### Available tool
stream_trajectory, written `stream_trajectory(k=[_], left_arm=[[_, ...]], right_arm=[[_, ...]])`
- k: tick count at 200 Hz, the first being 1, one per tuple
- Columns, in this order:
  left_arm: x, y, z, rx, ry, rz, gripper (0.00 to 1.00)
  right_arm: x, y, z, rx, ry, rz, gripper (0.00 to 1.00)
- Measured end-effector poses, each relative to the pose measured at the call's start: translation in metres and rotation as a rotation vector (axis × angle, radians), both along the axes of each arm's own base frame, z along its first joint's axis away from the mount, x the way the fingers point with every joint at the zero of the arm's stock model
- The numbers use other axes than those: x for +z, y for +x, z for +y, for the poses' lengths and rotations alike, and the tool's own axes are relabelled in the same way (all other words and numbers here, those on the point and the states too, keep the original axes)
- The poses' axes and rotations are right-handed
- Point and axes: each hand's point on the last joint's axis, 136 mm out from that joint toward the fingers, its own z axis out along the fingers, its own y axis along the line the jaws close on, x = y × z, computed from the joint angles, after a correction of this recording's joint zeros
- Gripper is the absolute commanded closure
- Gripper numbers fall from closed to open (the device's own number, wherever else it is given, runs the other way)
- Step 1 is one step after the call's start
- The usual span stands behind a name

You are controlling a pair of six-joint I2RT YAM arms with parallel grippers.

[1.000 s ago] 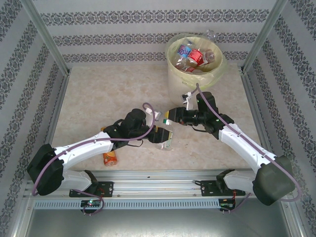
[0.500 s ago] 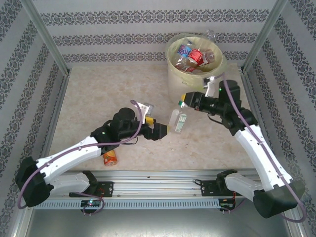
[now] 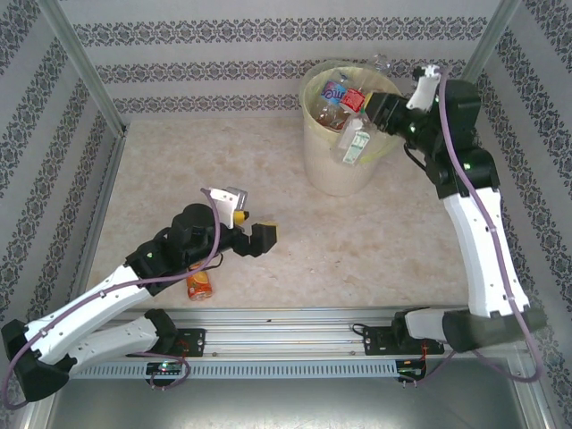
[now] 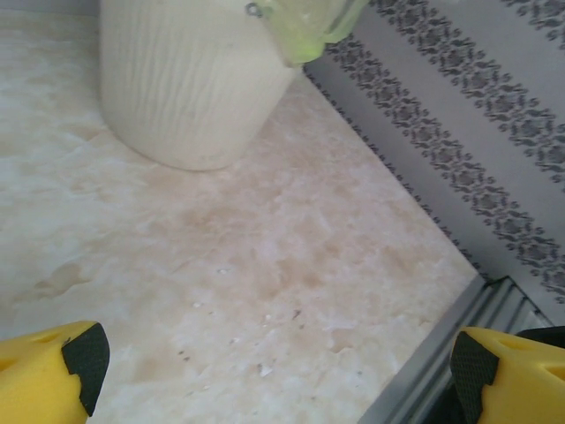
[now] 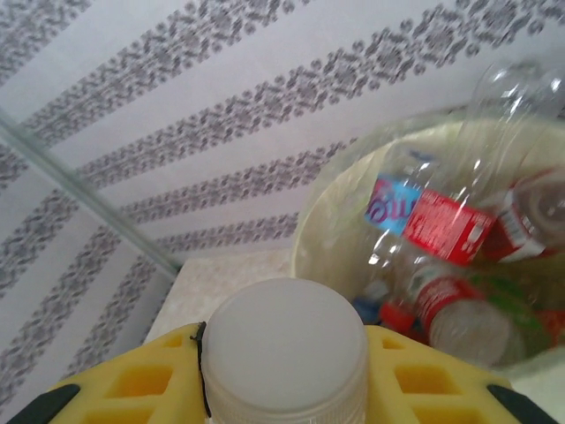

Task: Put the plastic bottles in the bin

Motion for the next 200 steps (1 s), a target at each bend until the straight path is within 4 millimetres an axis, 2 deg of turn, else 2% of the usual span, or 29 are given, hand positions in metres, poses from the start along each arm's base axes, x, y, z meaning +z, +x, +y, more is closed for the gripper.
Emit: stream_trajectory(k=[51,91,118,166,200], left_arm=[[-0.019,-0.002,0.02,0.06,0.096,0.036,0.0],[-0.028,-0.002,0.026,0.083,0.132,0.053,0.0],[-0.031,-0.001,0.03,0.1,0.151,0.059,0.0],[-0.042,-0.002,0.042,0.136,0.207,0.082,0.0],[-0.042,-0.005,0.048,0.152,0.216,0.084,0.0]], right_arm=[[-0.004,0.064,-0.007,-0.083,-0.037,0.012,0.71],[0.007,0.095,-0.007,-0.102,-0.061,-0.018,0.71],[0.004,0.114,-0.004,-0.093,-0.08,-0.019,0.69],[-0.022,0.145,0.011,-0.029,-0.13,0.038,0.67],[-0.051,0.153,0.028,0.023,-0.185,0.103,0.62]])
